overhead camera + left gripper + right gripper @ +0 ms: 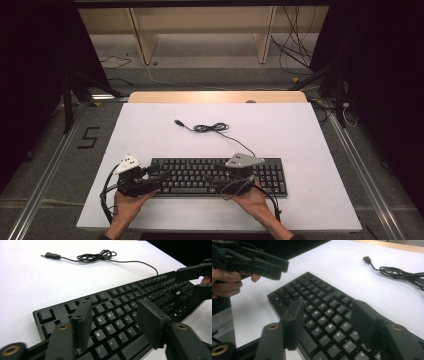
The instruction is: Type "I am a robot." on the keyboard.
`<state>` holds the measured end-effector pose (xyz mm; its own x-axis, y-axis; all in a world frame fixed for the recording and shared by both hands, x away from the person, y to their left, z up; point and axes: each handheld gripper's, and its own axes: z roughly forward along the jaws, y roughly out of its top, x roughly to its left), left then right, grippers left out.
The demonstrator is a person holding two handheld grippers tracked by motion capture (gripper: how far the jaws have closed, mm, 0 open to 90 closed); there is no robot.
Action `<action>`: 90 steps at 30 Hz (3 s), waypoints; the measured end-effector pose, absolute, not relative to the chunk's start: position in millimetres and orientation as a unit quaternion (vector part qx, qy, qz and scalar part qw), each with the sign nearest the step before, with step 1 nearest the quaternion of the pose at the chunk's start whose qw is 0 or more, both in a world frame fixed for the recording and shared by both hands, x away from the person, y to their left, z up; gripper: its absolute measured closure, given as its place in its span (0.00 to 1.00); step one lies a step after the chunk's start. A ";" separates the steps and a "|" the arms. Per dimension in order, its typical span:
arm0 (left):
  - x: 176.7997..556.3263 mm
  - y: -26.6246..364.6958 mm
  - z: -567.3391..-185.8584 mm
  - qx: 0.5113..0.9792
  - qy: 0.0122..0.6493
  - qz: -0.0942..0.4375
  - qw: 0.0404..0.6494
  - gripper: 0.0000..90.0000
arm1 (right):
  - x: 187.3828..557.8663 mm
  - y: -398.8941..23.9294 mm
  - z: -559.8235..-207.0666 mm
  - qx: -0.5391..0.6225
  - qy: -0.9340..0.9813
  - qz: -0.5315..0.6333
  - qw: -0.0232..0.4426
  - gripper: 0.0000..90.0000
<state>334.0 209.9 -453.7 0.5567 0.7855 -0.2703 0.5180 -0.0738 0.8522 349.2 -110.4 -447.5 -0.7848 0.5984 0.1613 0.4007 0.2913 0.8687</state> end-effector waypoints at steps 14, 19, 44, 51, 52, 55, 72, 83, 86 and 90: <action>329.0 210.8 -451.1 0.713 0.445 0.136 0.525 0.38 | 352.1 -99.3 -451.7 0.301 0.813 0.491 0.083 0.70; 328.7 211.1 -451.1 0.712 0.446 0.138 0.525 0.36 | 352.8 -95.3 -453.4 0.299 0.821 0.481 0.079 0.78; 327.1 212.2 -449.9 0.709 0.446 0.145 0.527 0.32 | 358.0 -82.6 -457.2 0.290 0.837 0.458 0.069 1.00; 326.9 212.7 -449.7 0.708 0.446 0.146 0.527 0.31 | 360.0 -75.5 -463.1 0.289 0.850 0.436 0.066 1.00; 326.7 212.6 -449.7 0.707 0.447 0.147 0.527 0.31 | 360.1 -74.3 -464.1 0.291 0.851 0.433 0.066 1.00; 326.6 212.8 -449.5 0.707 0.446 0.147 0.528 0.31 | 362.1 -72.1 -467.5 0.290 0.856 0.423 0.067 1.00; 326.1 213.5 -449.0 0.708 0.445 0.149 0.528 0.31 | 364.0 -63.3 -479.4 0.291 0.874 0.381 0.079 1.00; 326.4 214.0 -449.6 0.707 0.446 0.148 0.529 0.31 | 364.3 -68.4 -471.8 0.297 0.859 0.409 0.079 0.96; 326.1 213.5 -449.4 0.707 0.444 0.148 0.530 0.30 | 363.6 -72.0 -467.1 0.296 0.849 0.433 0.065 0.84; 325.9 213.8 -449.3 0.706 0.444 0.148 0.531 0.30 | 361.1 -74.2 -462.5 0.293 0.839 0.453 0.064 0.68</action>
<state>325.9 213.8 -449.3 0.5614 0.7849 -0.2622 0.4701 -0.0417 0.8816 361.1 -74.2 -462.5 -0.8206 0.5491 0.1587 0.4338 0.4175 0.7984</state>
